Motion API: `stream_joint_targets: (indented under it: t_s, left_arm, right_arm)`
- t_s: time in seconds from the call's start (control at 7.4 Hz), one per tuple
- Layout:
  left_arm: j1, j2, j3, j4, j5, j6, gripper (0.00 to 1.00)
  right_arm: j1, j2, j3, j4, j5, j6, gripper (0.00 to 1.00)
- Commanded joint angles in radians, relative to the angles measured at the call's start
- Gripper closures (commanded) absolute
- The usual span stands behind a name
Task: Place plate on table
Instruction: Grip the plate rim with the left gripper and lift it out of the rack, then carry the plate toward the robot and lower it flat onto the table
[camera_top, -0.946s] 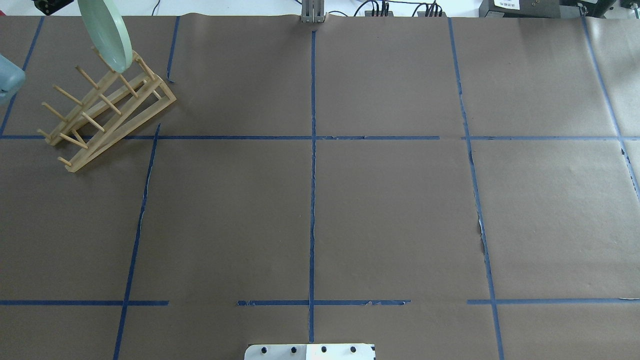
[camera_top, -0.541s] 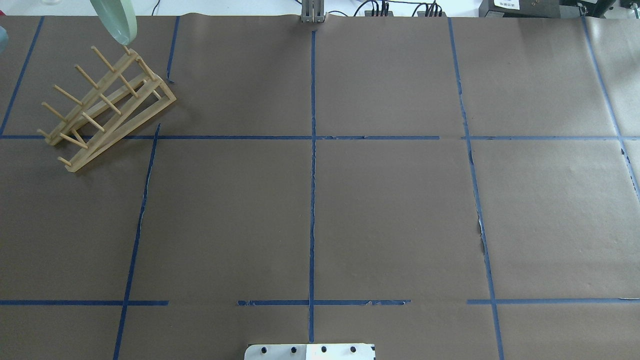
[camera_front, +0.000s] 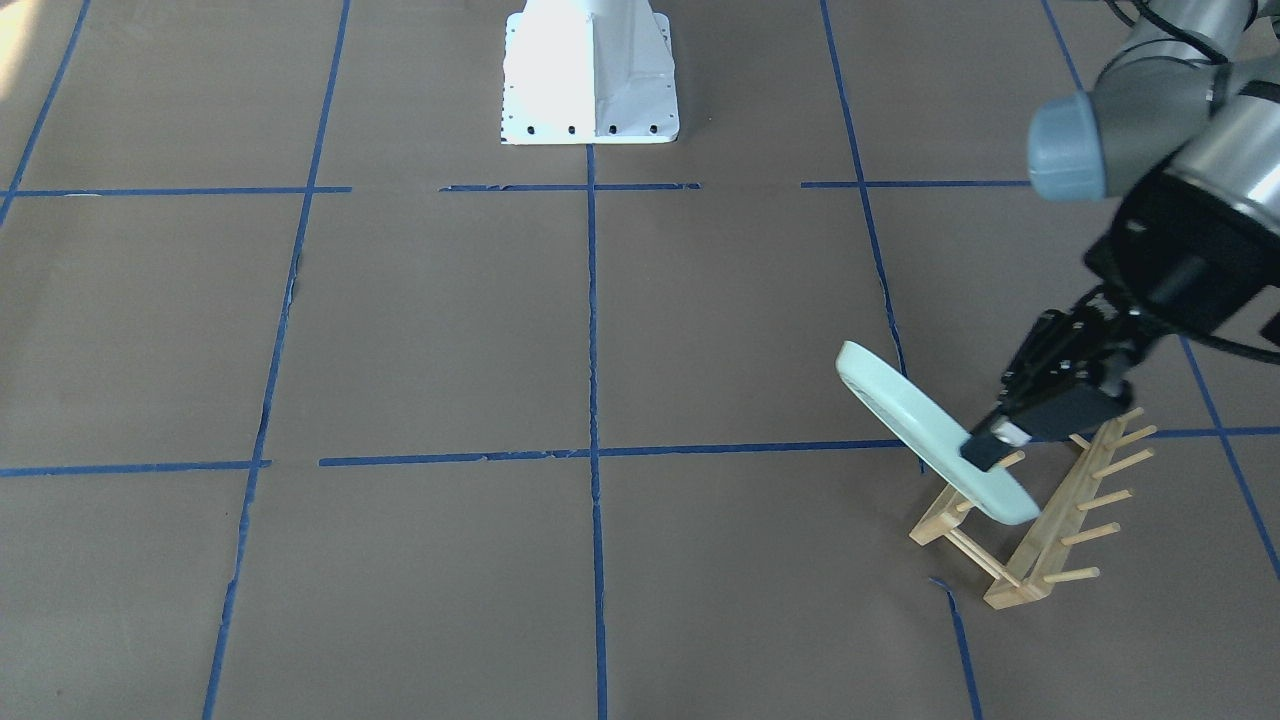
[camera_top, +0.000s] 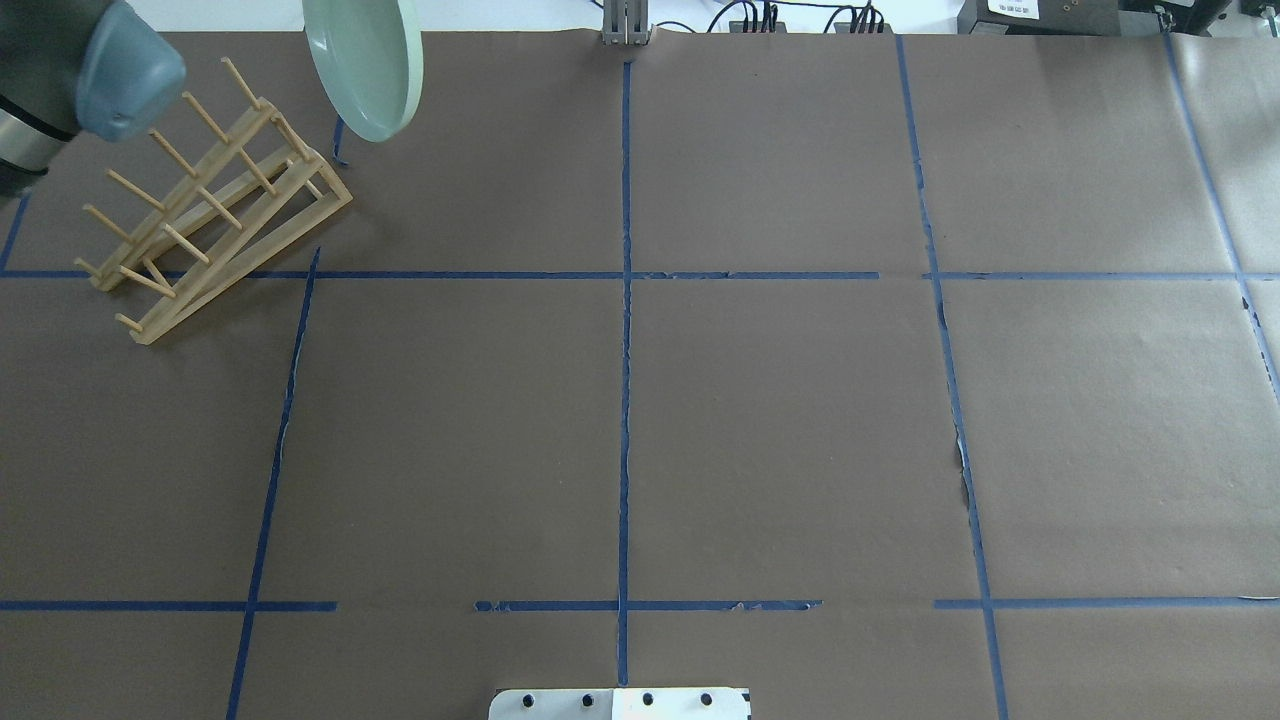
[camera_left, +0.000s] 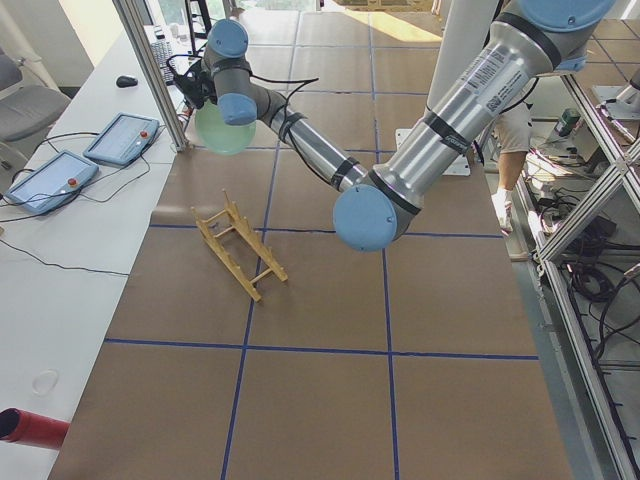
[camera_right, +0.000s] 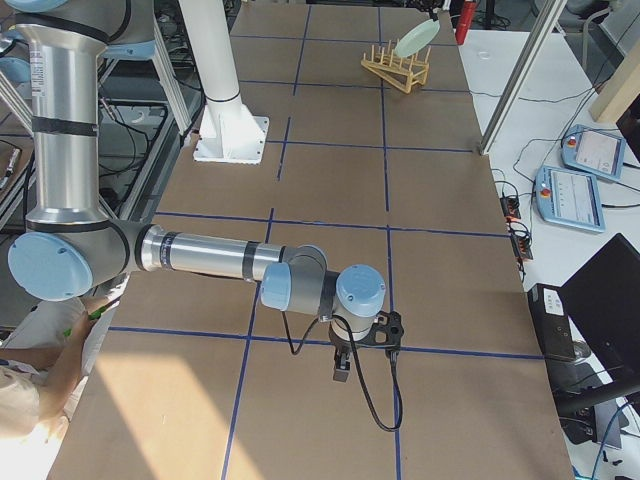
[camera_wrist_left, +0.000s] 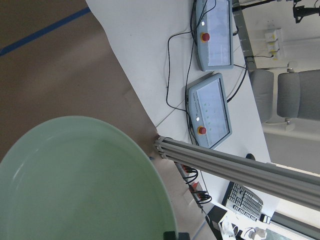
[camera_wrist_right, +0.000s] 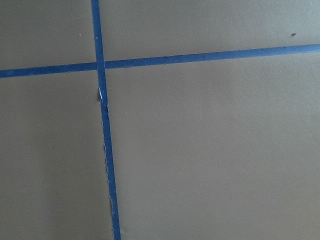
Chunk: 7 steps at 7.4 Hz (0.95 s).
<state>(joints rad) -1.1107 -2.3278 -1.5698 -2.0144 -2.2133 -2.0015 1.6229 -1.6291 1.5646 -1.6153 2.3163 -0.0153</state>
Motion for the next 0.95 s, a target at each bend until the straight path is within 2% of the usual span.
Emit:
stream_joint_targets:
  t_s: [0.0,0.14,0.27,0.41,0.54,0.81]
  left_arm:
    - [0.209,-0.096,-0.022,0.420,0.190,0.229,1.00]
    - [0.307,-0.120,-0.010,0.580,0.296,0.315,1.00]
    - [0.375,-0.139,-0.003,0.717,0.357,0.387,1.00]
    - [0.440,-0.178,0.058,0.840,0.416,0.464,1.00]
    - [0.506,-0.186,0.123,0.864,0.457,0.483,1.00]
    - [0.567,-0.163,0.157,0.841,0.475,0.486,1.00]
  right_arm:
    - [0.000,0.000,0.000,0.000,0.000,0.000,0.00]
    - [0.000,0.000,0.000,0.000,0.000,0.000,0.00]
    - [0.000,0.000,0.000,0.000,0.000,0.000,0.00]
    - [0.000,0.000,0.000,0.000,0.000,0.000,0.00]
    - [0.000,0.000,0.000,0.000,0.000,0.000,0.00]
    - [0.000,0.000,0.000,0.000,0.000,0.000,0.00]
